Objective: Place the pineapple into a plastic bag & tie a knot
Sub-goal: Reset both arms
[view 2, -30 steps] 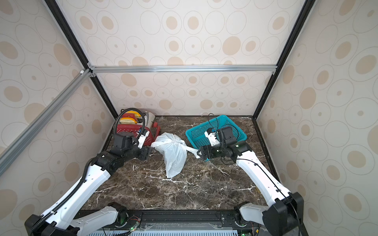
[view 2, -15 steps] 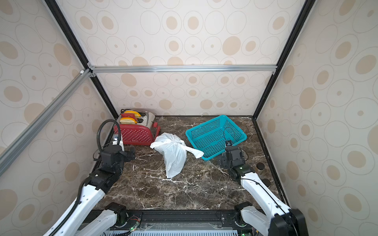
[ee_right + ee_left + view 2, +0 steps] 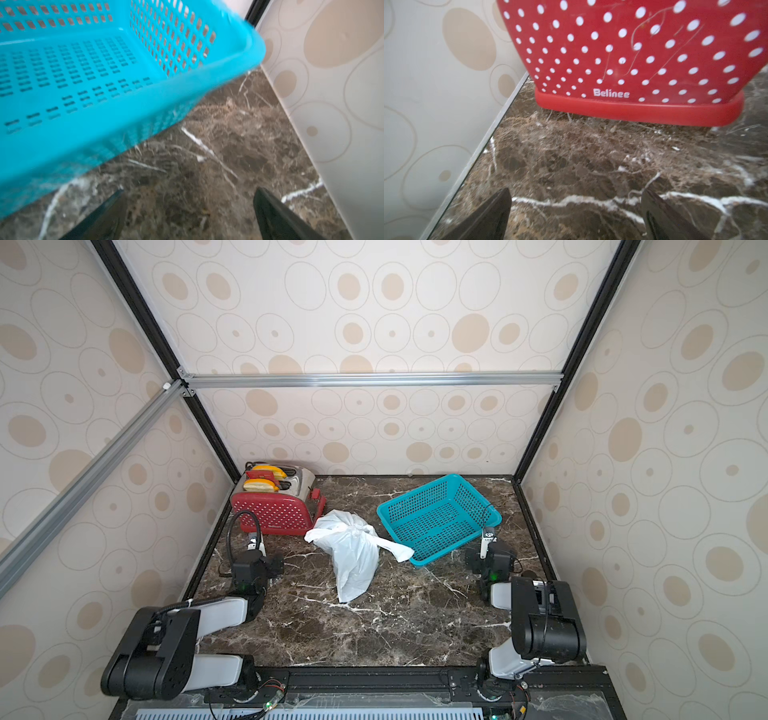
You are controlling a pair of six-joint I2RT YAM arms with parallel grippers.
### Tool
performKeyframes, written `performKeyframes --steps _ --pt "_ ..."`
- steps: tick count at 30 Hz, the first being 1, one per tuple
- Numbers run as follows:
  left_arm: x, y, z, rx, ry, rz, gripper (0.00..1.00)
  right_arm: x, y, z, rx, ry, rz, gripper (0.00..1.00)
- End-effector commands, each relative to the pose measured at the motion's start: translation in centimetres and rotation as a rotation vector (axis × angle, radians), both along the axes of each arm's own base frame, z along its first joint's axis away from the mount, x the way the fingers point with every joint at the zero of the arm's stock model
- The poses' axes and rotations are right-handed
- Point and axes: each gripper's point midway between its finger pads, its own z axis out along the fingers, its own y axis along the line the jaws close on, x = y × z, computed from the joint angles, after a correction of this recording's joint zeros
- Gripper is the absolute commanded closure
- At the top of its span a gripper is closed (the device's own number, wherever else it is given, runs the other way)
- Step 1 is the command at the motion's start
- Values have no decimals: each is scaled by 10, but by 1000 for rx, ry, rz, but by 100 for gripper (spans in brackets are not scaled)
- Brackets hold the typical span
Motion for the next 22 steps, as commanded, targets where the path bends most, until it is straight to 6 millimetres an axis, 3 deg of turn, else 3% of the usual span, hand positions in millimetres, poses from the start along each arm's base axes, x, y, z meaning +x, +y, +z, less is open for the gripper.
performKeyframes --steps 1,3,5,17,22 --pt "32 -10 27 7 -169 -78 1 18 21 28 46 -134 108 0" --pt "33 8 22 1 -96 36 1 15 21 23 49 -85 104 0" --pt "33 15 25 0 -134 75 1 18 22 27 46 -119 108 0" --pt "45 14 14 -62 -60 20 1 17 22 25 42 -88 104 0" --pt "40 13 19 -58 -84 11 1 16 23 26 41 -99 108 0"
